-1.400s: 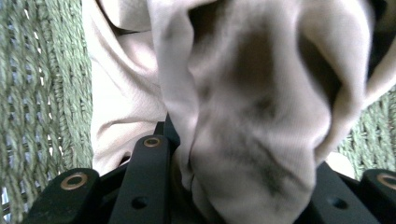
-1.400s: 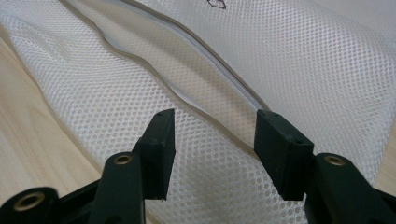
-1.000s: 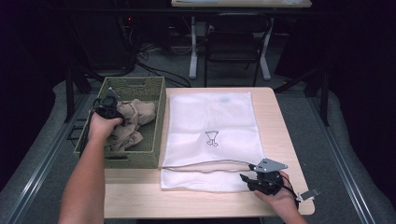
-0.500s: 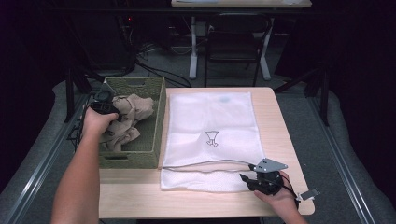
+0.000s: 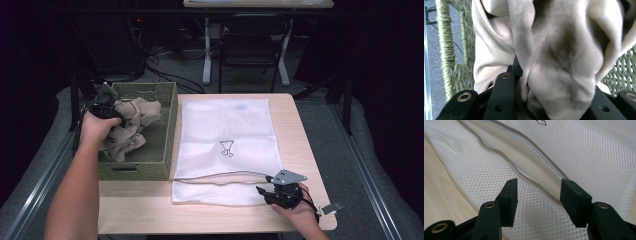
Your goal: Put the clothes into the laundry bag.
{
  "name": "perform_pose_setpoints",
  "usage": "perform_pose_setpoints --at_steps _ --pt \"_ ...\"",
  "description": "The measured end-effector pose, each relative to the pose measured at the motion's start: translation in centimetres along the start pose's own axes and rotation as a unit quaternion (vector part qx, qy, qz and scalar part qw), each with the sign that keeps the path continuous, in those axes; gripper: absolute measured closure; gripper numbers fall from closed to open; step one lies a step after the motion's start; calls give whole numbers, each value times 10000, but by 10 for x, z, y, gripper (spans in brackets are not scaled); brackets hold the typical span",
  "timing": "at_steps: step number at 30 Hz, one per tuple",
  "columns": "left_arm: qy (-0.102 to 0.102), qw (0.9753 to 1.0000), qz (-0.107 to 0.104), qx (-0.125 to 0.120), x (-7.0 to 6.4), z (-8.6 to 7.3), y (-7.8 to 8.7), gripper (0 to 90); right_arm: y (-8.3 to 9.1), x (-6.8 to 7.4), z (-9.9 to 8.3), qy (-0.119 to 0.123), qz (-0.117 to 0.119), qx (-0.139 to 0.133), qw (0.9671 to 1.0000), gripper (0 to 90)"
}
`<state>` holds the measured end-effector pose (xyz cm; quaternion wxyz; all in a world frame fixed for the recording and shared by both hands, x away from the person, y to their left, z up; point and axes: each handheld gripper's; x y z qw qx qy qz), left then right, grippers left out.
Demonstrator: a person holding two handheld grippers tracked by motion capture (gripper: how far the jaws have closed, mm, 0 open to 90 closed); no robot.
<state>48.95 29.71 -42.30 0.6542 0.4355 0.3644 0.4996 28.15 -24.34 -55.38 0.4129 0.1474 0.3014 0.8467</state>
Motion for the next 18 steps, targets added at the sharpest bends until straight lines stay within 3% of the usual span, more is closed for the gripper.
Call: perform_pose_setpoints --at_steps 6,13,18 --pt "-65 10000 -29 57 -2 -1 10 689 -1 0 1 21 22 -8 10000 483" --pt "-298 9995 -121 76 -9 -4 27 689 -1 0 2 42 19 -3 10000 484" --pt "-437 9990 -33 65 -14 -5 41 688 -1 0 2 49 20 -3 10000 484"
Point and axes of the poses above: each handheld gripper's, and its own axes: y roughly backward along the jaws, z roughly out of its top, x roughly to its left, and after that the axes turned 5 degrees about -y, right-handed
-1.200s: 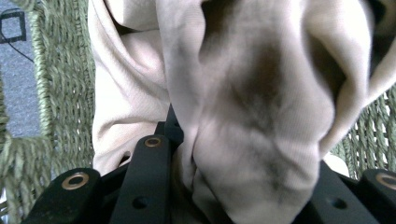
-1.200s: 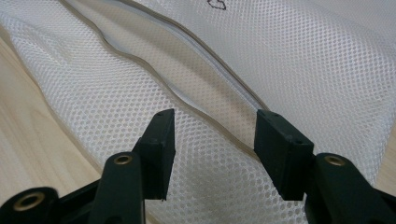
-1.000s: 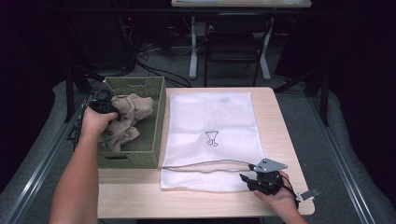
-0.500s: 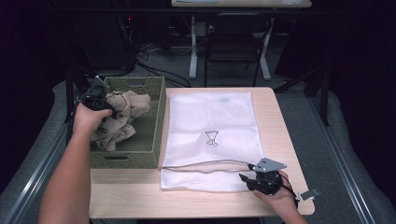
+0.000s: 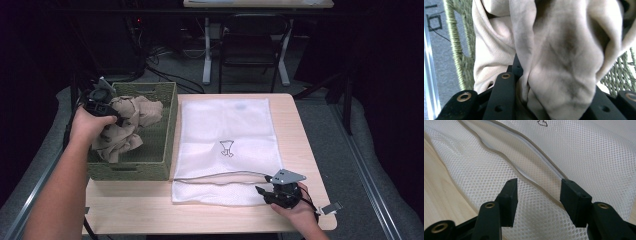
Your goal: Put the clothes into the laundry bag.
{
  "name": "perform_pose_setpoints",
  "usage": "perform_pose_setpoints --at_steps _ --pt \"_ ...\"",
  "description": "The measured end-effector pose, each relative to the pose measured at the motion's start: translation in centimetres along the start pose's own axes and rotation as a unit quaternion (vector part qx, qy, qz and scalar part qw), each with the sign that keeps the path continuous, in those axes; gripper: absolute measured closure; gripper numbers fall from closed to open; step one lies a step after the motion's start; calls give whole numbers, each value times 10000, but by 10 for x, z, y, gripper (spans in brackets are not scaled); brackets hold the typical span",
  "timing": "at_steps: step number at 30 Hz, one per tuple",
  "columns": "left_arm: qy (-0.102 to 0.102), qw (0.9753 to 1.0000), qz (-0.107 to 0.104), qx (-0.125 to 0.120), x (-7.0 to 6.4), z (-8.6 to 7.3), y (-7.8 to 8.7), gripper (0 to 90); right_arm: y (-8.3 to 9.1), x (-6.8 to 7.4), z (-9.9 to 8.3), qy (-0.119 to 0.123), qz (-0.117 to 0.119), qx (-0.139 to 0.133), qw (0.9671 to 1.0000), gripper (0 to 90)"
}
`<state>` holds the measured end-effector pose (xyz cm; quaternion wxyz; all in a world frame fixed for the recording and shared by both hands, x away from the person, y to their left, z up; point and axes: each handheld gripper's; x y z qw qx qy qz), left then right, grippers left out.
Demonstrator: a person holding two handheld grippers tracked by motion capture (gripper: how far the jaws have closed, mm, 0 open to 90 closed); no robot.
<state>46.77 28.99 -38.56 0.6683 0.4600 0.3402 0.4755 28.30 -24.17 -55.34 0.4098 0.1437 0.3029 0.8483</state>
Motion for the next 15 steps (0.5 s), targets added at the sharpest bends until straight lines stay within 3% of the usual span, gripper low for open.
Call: perform_pose_setpoints --at_steps 6,11,15 --pt "-142 9999 -34 -46 -5 -5 14 688 0 0 0 12 4 -7 10000 484" --pt "-300 9993 -187 -73 -11 -12 22 688 0 1 0 11 4 -12 10000 484" --pt "-532 9983 -233 -1 -20 -16 25 688 0 1 1 14 6 -14 10000 484"
Point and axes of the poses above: each handheld gripper's, and its own axes: y roughly backward along the jaws, z roughly out of its top, x roughly to its left, and after that the axes turned 5 degrees about -y, right-handed
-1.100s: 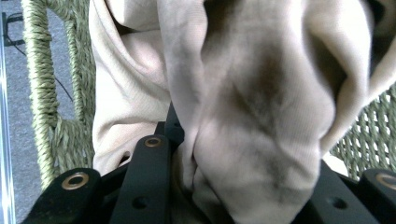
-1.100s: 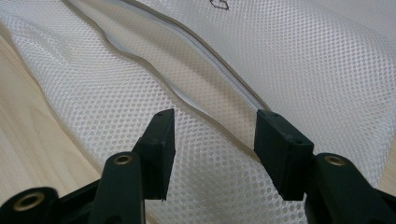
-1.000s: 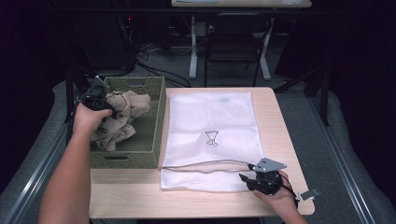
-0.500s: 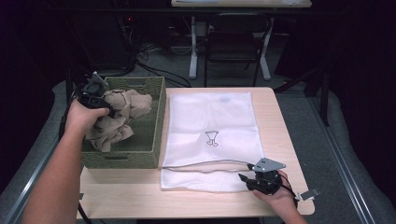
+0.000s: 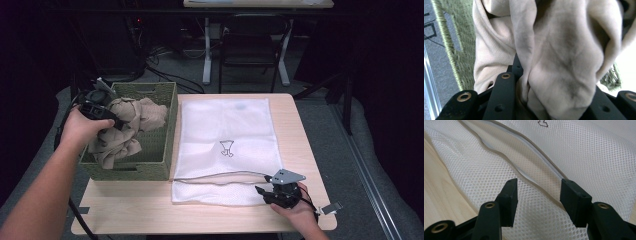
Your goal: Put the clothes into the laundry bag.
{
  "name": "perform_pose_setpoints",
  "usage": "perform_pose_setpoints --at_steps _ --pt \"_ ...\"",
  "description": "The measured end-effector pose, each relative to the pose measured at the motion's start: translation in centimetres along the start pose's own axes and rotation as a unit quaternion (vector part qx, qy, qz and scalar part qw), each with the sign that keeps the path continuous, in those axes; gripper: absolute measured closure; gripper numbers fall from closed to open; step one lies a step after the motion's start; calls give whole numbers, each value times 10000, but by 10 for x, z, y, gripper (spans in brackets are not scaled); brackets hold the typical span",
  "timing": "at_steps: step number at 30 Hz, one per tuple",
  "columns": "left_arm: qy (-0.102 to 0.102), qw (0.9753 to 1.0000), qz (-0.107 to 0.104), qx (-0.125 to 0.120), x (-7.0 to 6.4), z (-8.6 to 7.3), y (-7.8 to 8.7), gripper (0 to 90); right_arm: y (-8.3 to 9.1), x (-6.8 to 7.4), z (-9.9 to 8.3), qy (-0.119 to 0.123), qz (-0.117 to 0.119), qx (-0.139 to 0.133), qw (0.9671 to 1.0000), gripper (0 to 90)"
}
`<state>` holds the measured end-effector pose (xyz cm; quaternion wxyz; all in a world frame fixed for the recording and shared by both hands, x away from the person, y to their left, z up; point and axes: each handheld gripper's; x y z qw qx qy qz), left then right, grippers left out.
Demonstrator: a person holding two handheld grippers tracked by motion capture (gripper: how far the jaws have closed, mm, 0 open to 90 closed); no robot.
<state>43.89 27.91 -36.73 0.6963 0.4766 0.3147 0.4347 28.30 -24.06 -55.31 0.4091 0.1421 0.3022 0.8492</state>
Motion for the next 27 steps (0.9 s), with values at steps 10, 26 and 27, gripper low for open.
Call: perform_pose_setpoints --at_steps 10,26,27 --pt "-347 9993 -166 9 -18 -6 4 689 0 0 0 -8 -5 1 10000 484" --pt "-1004 9941 -410 7 -47 -20 6 688 0 0 0 -6 -3 -1 10000 484" --pt "-1071 9933 -436 1 -51 -22 6 689 0 0 0 -7 -3 6 10000 484"
Point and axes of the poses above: each handheld gripper's, and its own axes: y roughly backward along the jaws, z roughly out of its top, x roughly to its left, and after that the axes turned 5 degrees about -y, right-handed
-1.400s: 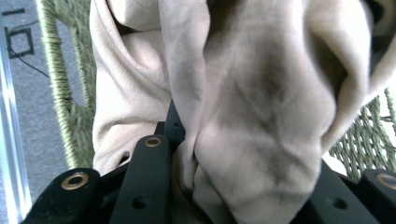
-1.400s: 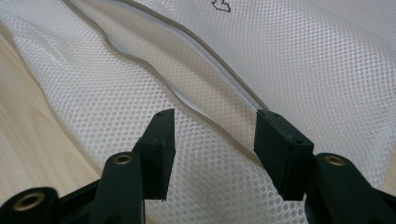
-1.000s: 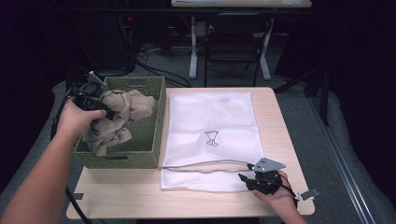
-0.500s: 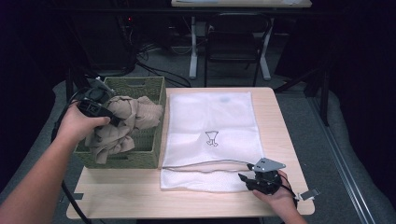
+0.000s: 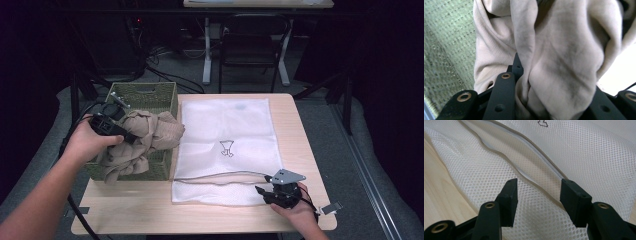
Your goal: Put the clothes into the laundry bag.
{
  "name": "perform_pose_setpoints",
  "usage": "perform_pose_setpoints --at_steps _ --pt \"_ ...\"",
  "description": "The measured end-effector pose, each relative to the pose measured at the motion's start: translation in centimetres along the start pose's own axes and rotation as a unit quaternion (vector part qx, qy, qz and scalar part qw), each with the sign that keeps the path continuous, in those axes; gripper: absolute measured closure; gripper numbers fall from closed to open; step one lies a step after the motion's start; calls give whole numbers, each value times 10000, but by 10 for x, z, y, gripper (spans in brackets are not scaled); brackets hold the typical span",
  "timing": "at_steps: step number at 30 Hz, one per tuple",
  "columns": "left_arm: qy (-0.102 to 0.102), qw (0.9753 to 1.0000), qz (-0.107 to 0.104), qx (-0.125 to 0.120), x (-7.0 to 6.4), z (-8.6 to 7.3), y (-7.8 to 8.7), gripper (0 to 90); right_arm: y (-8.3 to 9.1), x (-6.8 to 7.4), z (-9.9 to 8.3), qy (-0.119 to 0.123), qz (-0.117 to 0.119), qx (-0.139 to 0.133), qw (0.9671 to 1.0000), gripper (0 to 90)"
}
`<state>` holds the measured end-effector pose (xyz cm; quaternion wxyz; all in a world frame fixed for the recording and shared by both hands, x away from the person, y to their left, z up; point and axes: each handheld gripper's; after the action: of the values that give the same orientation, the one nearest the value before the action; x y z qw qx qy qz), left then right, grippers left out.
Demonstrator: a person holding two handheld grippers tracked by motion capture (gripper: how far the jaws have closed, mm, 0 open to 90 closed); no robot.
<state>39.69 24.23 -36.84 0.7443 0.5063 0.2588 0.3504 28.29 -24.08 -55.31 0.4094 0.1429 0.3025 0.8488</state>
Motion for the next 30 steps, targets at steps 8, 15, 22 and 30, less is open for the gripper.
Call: perform_pose_setpoints --at_steps 8,15,22,30 --pt "-200 9992 -140 -305 -16 -5 -1 689 0 0 0 9 9 -2 10000 483" --pt "-360 9977 -314 -491 -28 -7 -6 689 -1 1 0 76 10 -6 10000 483" --pt "-465 9964 -387 -596 -37 -10 -7 689 -1 1 5 116 -6 -45 9999 487" --pt "-601 9938 -482 -806 -48 -14 -5 689 -2 9 21 409 -38 53 9991 504"
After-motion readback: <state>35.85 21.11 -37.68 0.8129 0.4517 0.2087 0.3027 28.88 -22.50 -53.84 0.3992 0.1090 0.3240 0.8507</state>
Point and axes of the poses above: each handheld gripper's, and its own axes: y roughly backward along the jaws, z roughly out of its top, x roughly to its left, and after that the axes turned 5 degrees about -y, right-handed
